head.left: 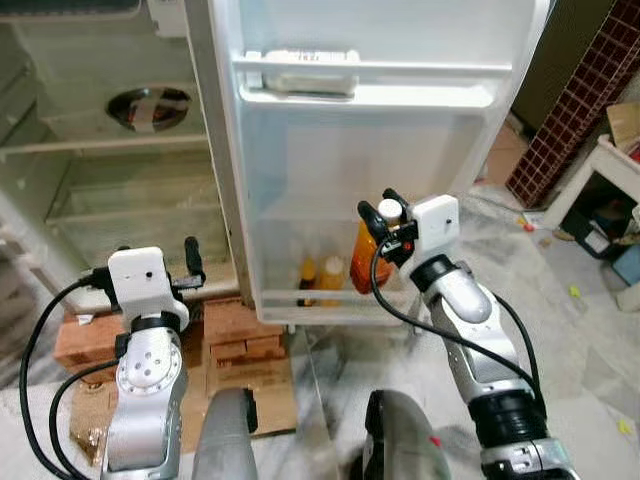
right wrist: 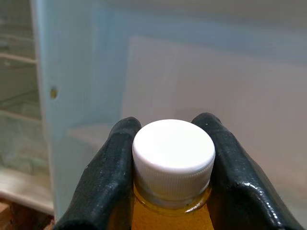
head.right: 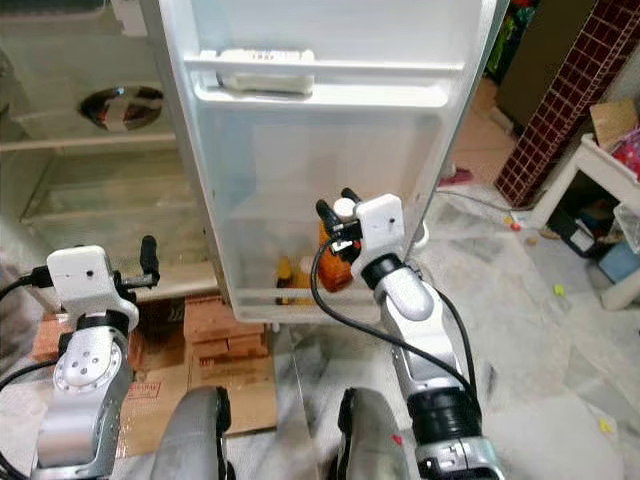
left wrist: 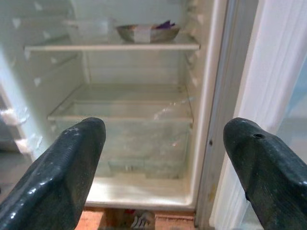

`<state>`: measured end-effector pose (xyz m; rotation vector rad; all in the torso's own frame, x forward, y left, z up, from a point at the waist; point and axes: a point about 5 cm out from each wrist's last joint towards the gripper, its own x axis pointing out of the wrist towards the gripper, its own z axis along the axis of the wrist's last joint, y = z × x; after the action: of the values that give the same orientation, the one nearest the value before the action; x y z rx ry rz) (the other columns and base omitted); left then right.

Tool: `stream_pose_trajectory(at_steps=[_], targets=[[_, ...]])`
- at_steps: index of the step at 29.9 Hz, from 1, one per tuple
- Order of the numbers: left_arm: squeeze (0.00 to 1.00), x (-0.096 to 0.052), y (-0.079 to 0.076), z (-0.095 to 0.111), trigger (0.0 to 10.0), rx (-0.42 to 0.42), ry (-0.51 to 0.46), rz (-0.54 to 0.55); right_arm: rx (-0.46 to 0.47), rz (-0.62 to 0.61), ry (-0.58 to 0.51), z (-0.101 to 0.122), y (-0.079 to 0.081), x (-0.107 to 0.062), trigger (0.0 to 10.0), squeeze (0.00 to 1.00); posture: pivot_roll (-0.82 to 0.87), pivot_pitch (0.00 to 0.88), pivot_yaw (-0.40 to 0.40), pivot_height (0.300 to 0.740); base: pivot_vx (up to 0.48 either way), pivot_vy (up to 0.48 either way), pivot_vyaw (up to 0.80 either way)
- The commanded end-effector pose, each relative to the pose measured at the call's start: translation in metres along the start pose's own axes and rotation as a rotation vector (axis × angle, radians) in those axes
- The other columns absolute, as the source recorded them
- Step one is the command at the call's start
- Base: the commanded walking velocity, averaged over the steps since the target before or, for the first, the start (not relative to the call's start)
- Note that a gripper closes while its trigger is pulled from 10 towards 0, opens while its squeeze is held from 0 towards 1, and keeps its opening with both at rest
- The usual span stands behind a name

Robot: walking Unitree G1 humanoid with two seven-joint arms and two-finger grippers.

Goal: Restocking fridge

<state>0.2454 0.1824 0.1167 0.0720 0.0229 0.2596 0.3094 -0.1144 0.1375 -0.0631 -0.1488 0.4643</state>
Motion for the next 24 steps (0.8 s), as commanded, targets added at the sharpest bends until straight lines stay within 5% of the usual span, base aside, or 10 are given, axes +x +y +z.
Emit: stream_pose_trajectory(at_steps=[1, 9, 12, 19, 24], targets=[[0.00, -0.002, 0.001, 0.000, 10.0, 0.003, 0.010, -0.003, -0.021, 0.015, -0.038, 0.007, 0.001, 0.005, 10.0, 0.00, 0.06, 0.013, -0.031, 0.538, 0.000, 0.000, 0.00], [0.00, -0.004, 0.002, 0.001, 10.0, 0.021, -0.001, -0.008, -0.022, 0.037, -0.046, 0.005, 0.010, 0.005, 10.0, 0.00, 0.07, 0.025, -0.033, 0.528, 0.000, 0.000, 0.00], [0.00, -0.005, 0.003, 0.003, 10.0, 0.022, -0.003, -0.009, -0.086, 0.060, -0.057, 0.006, 0.015, 0.005, 10.0, 0.00, 0.07, 0.039, -0.032, 0.528, 0.000, 0.000, 0.00], [0.00, -0.005, 0.003, 0.002, 10.0, 0.029, -0.003, -0.012, -0.203, 0.090, -0.106, 0.010, 0.025, 0.005, 10.0, 0.00, 0.06, 0.043, -0.028, 0.528, 0.327, 0.000, 0.00], [0.00, -0.003, 0.003, 0.004, 10.0, 0.028, -0.006, -0.014, -0.159, 0.101, -0.135, 0.011, 0.026, 0.002, 10.0, 0.00, 0.06, 0.041, -0.025, 0.528, 0.368, 0.000, 0.00]])
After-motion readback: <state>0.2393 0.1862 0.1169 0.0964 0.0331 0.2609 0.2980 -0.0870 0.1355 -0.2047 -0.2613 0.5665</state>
